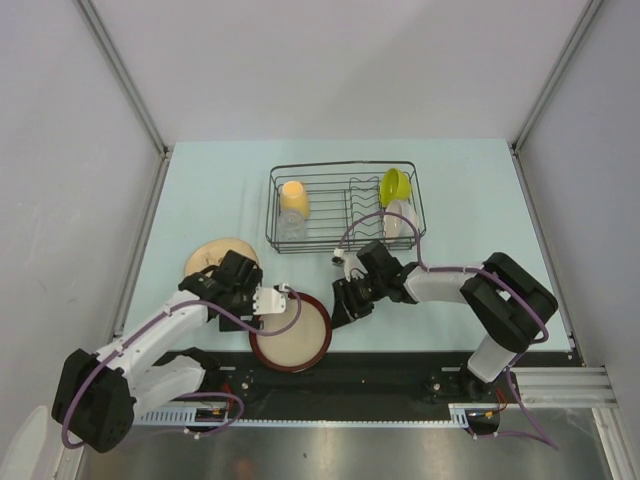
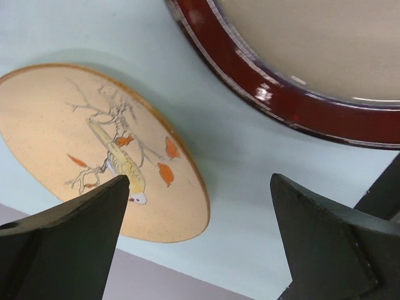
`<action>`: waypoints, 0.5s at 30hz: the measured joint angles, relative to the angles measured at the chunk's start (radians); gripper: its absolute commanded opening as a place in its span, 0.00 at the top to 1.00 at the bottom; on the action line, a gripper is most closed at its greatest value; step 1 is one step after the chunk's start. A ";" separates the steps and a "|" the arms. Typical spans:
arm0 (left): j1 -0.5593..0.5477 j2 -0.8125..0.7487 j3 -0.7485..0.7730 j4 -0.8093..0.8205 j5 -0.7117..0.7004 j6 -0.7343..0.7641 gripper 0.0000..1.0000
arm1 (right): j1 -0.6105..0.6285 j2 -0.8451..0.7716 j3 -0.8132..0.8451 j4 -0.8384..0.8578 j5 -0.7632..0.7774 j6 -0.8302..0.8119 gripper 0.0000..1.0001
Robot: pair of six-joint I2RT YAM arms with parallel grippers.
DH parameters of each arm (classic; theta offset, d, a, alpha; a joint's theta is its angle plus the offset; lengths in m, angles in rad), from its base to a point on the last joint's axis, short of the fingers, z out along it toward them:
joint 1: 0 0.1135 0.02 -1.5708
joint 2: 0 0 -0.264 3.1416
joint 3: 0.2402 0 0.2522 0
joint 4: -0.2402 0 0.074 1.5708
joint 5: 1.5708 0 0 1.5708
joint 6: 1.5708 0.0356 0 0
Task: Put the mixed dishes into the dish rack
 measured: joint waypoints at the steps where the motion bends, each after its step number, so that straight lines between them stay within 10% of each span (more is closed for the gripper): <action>1: -0.009 0.008 0.000 -0.006 0.000 0.002 0.00 | 0.002 0.000 -0.001 0.008 0.000 0.003 0.47; 15: -0.177 0.215 0.049 -0.007 -0.004 -0.012 0.01 | 0.042 0.006 -0.003 0.090 0.018 0.054 0.47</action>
